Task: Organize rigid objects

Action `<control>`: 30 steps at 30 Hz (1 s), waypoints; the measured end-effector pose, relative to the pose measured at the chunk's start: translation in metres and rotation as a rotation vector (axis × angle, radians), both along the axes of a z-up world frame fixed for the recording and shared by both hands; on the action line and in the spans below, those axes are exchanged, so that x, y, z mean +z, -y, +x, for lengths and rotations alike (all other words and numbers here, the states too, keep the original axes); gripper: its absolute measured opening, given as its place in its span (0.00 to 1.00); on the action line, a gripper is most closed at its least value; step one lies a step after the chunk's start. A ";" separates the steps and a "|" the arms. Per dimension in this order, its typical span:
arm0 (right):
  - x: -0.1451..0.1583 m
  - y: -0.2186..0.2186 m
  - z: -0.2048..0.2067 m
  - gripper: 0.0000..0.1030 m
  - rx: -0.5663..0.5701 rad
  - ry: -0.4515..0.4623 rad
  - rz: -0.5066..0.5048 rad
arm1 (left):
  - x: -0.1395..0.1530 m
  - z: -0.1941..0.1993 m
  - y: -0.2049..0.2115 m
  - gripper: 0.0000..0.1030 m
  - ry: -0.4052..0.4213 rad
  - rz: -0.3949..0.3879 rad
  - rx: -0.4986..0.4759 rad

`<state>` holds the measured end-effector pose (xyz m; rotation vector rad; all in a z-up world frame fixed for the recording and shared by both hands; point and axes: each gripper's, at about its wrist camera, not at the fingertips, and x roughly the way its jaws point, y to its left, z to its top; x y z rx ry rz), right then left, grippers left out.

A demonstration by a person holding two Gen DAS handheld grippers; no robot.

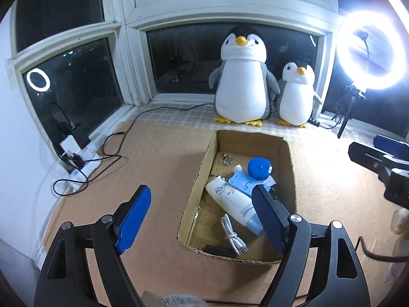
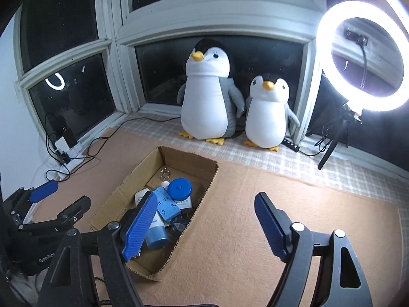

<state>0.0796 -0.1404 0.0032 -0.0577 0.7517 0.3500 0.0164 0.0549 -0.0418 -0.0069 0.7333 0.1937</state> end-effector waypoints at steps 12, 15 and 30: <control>0.012 0.001 -0.017 0.77 -0.016 0.031 0.005 | 0.010 -0.014 0.010 0.79 0.018 0.003 -0.023; 0.012 0.004 -0.021 0.77 -0.023 0.035 0.002 | 0.011 -0.016 0.012 0.79 0.017 0.001 -0.029; 0.013 0.007 -0.024 0.79 -0.025 0.038 -0.001 | 0.014 -0.019 0.013 0.79 0.022 -0.004 -0.035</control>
